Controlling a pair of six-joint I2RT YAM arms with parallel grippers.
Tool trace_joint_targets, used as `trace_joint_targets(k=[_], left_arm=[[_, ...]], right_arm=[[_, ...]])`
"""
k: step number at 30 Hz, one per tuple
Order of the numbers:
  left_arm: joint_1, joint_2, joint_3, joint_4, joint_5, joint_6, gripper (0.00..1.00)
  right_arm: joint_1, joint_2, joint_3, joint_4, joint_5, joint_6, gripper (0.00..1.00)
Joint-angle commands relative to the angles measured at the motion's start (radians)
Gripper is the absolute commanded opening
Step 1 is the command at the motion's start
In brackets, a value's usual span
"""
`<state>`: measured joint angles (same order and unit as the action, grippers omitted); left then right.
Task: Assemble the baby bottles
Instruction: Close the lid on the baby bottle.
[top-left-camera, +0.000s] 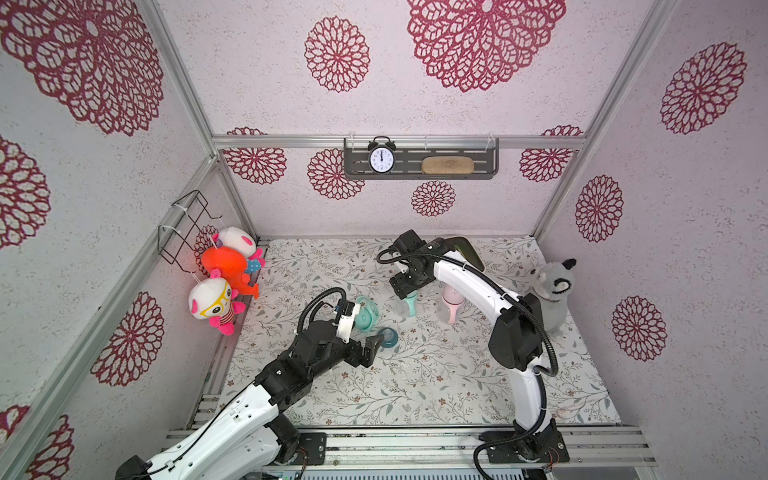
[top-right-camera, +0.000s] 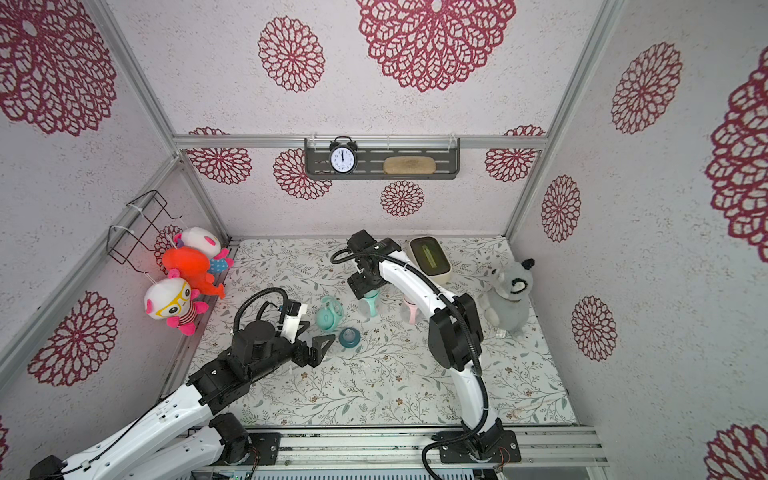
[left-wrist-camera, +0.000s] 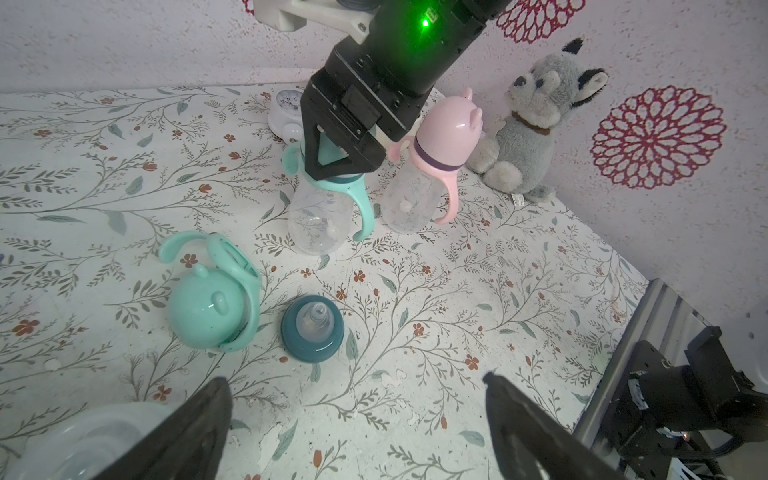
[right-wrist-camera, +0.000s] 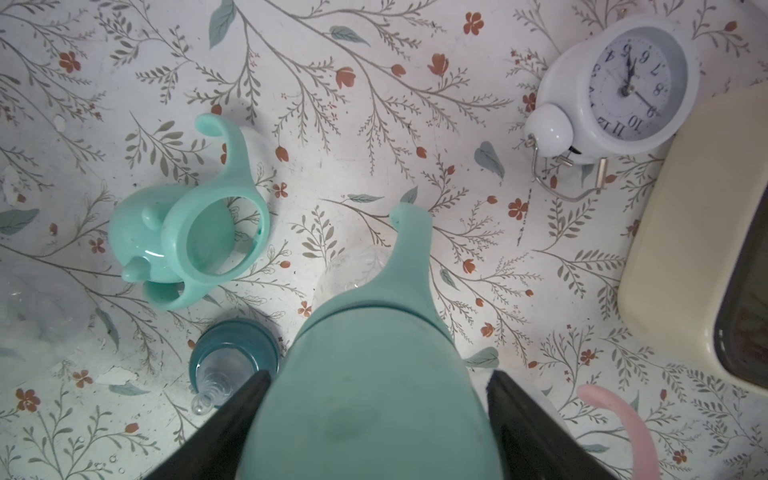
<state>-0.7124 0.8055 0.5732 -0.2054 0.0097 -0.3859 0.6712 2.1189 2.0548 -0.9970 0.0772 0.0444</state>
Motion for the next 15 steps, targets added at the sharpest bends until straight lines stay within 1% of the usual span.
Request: trace_joint_targets(k=[1, 11, 15], left_arm=[[0.008, 0.001, 0.026, -0.008, -0.003, 0.011, 0.98], [0.008, 0.005, 0.037, -0.025, -0.032, 0.013, 0.98], [0.01, -0.011, 0.048, -0.045, -0.052, 0.013, 0.98]], right_arm=[[-0.007, -0.025, 0.046, -0.025, 0.01, 0.001, 0.85], [-0.004, -0.083, 0.039, -0.034, 0.023, -0.01, 0.9], [0.0, -0.125, 0.027, -0.027, 0.004, -0.014, 0.91]])
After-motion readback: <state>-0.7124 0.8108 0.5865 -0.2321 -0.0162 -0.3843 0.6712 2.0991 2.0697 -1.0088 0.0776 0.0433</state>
